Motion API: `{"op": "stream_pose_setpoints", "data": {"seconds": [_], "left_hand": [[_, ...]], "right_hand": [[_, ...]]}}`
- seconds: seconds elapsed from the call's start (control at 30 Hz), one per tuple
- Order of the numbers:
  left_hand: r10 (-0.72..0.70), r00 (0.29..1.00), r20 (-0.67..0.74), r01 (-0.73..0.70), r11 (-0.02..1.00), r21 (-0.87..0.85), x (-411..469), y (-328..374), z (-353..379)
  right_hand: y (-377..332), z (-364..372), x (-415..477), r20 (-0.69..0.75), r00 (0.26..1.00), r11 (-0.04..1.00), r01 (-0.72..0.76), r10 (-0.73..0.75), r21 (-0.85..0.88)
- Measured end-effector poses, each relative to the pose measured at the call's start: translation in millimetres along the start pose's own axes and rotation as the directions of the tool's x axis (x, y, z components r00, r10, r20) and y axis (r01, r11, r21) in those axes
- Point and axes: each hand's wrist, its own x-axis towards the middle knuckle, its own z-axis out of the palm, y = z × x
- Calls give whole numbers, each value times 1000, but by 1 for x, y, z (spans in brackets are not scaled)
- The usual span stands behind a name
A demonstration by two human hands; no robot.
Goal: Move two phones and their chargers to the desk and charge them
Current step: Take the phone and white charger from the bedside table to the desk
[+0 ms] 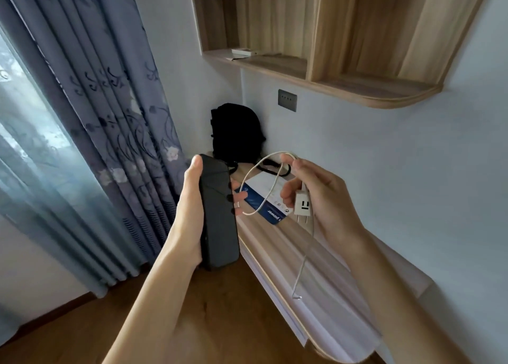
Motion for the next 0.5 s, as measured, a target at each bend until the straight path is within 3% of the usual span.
{"op": "stream_pose_setpoints", "data": {"seconds": [0.1,0.23,0.5], "left_hand": [[-23,1000,18,22,998,53,39,-2,-5],[-105,989,-102,112,992,61,100,7,-5],[-209,973,-99,220,968,119,232,14,4]], "right_hand": [[17,7,41,-29,1000,1000,-8,9,29],[43,10,104,-47,998,993,-28,33,112],[77,4,221,-59,994,983,-85,96,165]]}}
